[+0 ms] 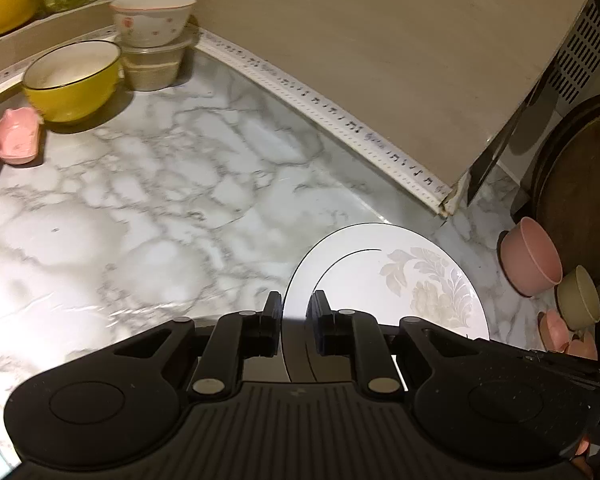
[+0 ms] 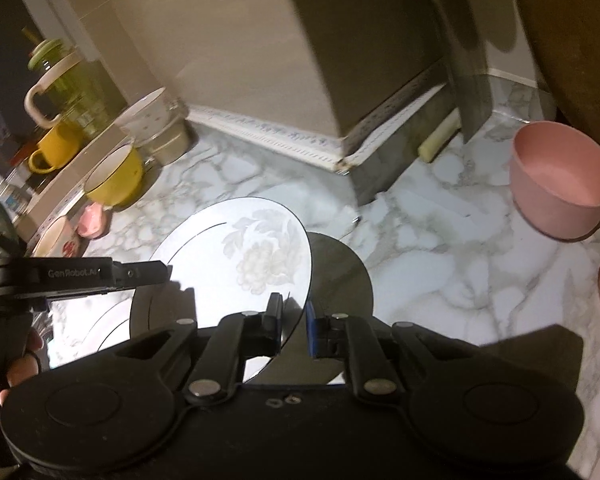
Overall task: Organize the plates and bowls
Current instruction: 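Carry the floral plate with the left tool and stack it onto the large white plate, then open the left tool and move both tools back toward the pink dishes, then grasp the rim of the pink pig-shaped plate with both tools, then lift the pig-shaped plate with both tools and carry it over the white plates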
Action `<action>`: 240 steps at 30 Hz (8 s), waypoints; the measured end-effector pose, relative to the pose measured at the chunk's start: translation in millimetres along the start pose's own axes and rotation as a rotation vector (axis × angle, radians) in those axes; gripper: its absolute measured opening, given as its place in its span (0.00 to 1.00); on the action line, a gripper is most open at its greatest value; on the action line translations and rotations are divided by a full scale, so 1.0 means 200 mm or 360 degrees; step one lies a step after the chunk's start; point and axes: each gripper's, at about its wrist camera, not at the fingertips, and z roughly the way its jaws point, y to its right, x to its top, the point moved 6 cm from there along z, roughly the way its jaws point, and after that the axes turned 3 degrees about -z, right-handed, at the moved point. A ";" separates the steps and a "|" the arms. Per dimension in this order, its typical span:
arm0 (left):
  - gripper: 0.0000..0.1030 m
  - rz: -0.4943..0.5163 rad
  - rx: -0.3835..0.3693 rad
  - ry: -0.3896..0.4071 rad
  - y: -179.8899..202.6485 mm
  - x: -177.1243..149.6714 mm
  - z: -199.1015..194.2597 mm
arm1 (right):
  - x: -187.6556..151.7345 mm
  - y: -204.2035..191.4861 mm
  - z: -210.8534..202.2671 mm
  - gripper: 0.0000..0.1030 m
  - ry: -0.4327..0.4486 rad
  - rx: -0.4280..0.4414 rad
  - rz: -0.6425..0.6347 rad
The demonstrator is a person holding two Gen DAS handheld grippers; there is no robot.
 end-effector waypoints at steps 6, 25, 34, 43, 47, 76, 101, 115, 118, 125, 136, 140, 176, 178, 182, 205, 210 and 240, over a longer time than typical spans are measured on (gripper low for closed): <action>0.15 -0.0025 0.0029 0.0011 -0.12 -0.08 -0.08 | -0.08 -0.11 0.01 0.11 -0.0041 0.0040 -0.0029; 0.14 -0.0094 0.0106 -0.0042 -0.46 -0.33 -0.20 | -0.31 -0.39 0.04 0.11 -0.0158 0.0104 -0.0115; 0.14 -0.0085 0.0126 -0.0062 -0.48 -0.39 -0.18 | -0.36 -0.39 0.08 0.11 -0.0200 0.0096 -0.0096; 0.14 -0.0064 0.0132 -0.0056 -0.48 -0.39 -0.18 | -0.36 -0.38 0.10 0.11 -0.0202 0.0119 -0.0082; 0.15 -0.0058 0.0126 -0.0064 -0.49 -0.39 -0.18 | -0.36 -0.38 0.10 0.11 -0.0197 0.0122 -0.0086; 0.15 0.0060 0.0047 0.0075 -0.29 -0.39 -0.34 | -0.31 -0.45 -0.01 0.22 -0.0108 0.0068 -0.0247; 0.57 0.0458 -0.0241 0.0327 0.22 -0.45 -0.61 | -0.32 -0.37 -0.55 0.64 0.0306 -0.0200 -0.0239; 0.76 0.0671 -0.0362 0.0403 0.51 -0.53 -0.68 | -0.42 -0.17 -0.86 0.97 0.0498 -0.0506 -0.0101; 0.78 0.0708 -0.0376 0.0405 0.58 -0.54 -0.67 | -0.42 -0.12 -0.90 0.99 0.0536 -0.0559 -0.0098; 0.82 0.0704 -0.0404 0.0356 0.78 -0.55 -0.59 | -0.42 0.06 -0.99 0.99 0.0542 -0.0619 -0.0052; 1.00 0.0741 -0.0405 0.0315 1.11 -0.60 -0.41 | -0.42 0.40 -1.08 0.99 0.0514 -0.0687 0.0017; 1.00 0.0765 -0.0430 0.0270 1.23 -0.62 -0.33 | -0.42 0.55 -1.09 0.99 0.0504 -0.0714 0.0052; 0.59 0.0754 -0.0412 -0.0211 1.66 -0.90 0.34 | -0.50 1.47 -0.82 0.58 0.0140 -0.0729 0.0219; 0.53 0.0739 -0.0432 -0.0254 1.66 -0.93 0.35 | -0.51 1.48 -0.81 0.51 0.0117 -0.0699 0.0236; 0.39 0.0731 -0.0469 -0.0306 1.67 -0.97 0.36 | -0.54 1.50 -0.79 0.40 0.0089 -0.0665 0.0294; 0.15 0.0707 -0.0439 -0.0237 1.57 -0.90 0.23 | -0.54 1.37 -0.86 0.07 0.0120 -0.0630 0.0358; 0.15 0.0653 -0.0411 -0.0204 1.46 -0.85 0.14 | -0.50 1.23 -0.89 0.06 0.0154 -0.0599 0.0318; 0.15 0.0399 -0.0157 0.0007 0.55 -0.63 -0.31 | -0.28 0.32 -0.65 0.06 0.0158 -0.0330 0.0030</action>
